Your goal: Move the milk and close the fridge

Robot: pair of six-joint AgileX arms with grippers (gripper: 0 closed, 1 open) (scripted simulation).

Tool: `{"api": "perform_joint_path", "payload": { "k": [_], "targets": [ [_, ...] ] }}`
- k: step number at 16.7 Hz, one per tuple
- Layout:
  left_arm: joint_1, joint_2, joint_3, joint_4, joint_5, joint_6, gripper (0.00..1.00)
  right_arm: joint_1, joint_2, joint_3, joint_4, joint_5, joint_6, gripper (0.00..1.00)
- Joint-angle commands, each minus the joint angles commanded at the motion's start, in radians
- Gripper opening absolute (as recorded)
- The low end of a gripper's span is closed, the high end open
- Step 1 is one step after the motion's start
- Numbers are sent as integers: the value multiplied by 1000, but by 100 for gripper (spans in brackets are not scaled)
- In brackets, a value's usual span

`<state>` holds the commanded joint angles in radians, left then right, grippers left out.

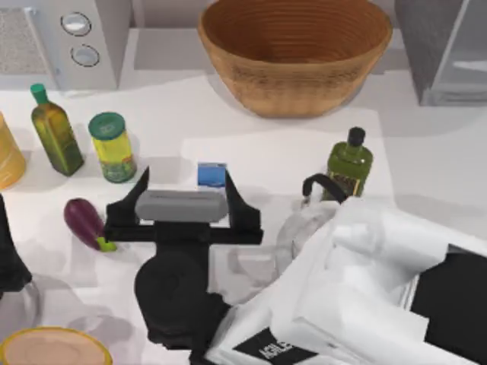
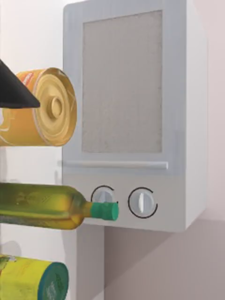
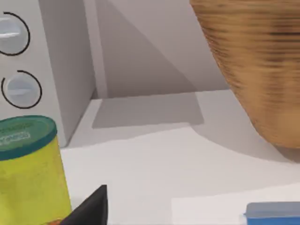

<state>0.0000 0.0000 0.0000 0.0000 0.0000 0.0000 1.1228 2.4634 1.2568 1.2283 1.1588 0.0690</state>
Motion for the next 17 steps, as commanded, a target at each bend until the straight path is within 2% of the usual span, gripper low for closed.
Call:
{"api": "perform_joint_path", "payload": {
  "k": [4,11,17],
  "targets": [
    [0,0,0,0,0,0,100,-29,84,-9,50,31,-46,100],
    [0,0,0,0,0,0,100,-29,95,25,30,30,-48,100],
    [0,0,0,0,0,0,100,-105,118,83,-1,-45,-51,100]
  ]
}}
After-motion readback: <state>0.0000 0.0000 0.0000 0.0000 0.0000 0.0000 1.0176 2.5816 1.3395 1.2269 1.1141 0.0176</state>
